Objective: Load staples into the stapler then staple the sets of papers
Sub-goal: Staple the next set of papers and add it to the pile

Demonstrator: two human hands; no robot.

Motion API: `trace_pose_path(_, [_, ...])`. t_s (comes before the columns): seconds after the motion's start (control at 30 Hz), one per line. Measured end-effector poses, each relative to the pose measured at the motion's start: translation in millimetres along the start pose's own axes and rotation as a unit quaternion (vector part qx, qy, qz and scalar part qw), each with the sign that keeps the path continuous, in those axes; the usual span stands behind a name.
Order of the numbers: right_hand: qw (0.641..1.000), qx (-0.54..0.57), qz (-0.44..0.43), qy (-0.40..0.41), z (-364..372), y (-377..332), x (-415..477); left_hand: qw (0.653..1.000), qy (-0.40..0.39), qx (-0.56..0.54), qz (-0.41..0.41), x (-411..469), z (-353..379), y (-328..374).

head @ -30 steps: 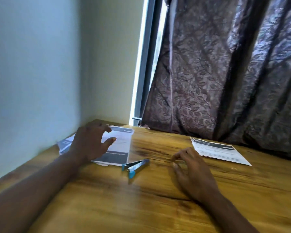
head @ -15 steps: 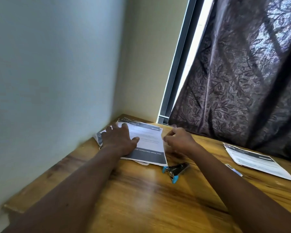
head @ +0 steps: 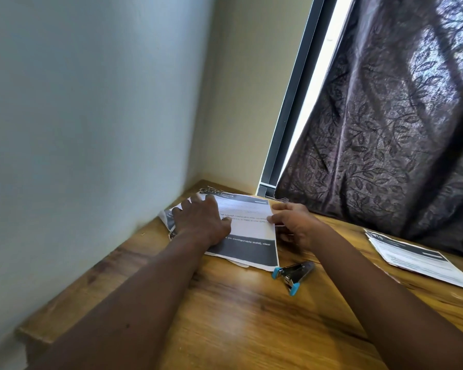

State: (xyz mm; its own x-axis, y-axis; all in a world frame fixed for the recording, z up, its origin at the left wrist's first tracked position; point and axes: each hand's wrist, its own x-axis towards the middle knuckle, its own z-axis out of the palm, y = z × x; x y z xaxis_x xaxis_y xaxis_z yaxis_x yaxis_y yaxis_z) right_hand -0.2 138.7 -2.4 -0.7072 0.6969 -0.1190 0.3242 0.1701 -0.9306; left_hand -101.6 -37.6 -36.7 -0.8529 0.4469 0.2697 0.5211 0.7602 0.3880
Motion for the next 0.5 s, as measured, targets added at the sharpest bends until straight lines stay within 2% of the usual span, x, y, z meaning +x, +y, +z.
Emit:
trace_pose_path(0.1, [0.990,0.023,-0.139,0.025,-2,4,-6,1.000,0.018,-0.019,0.005,-1,-1,0])
trace_pose_path(0.2, [0.955,-0.012,-0.290,0.063,-12,2,-18,0.994,0.056,-0.080,0.042,0,-6,2])
trace_pose_path(0.3, [0.921,-0.033,-0.377,0.090,-27,-1,-37,0.980,0.108,-0.128,0.110,-1,-8,5])
trace_pose_path(0.4, [0.876,-0.078,-0.447,0.164,-47,5,-57,0.960,0.165,-0.143,0.178,-1,-9,8])
trace_pose_path(0.5, [0.850,-0.042,-0.477,0.220,-65,16,-75,0.938,0.210,-0.145,0.236,0,-11,10])
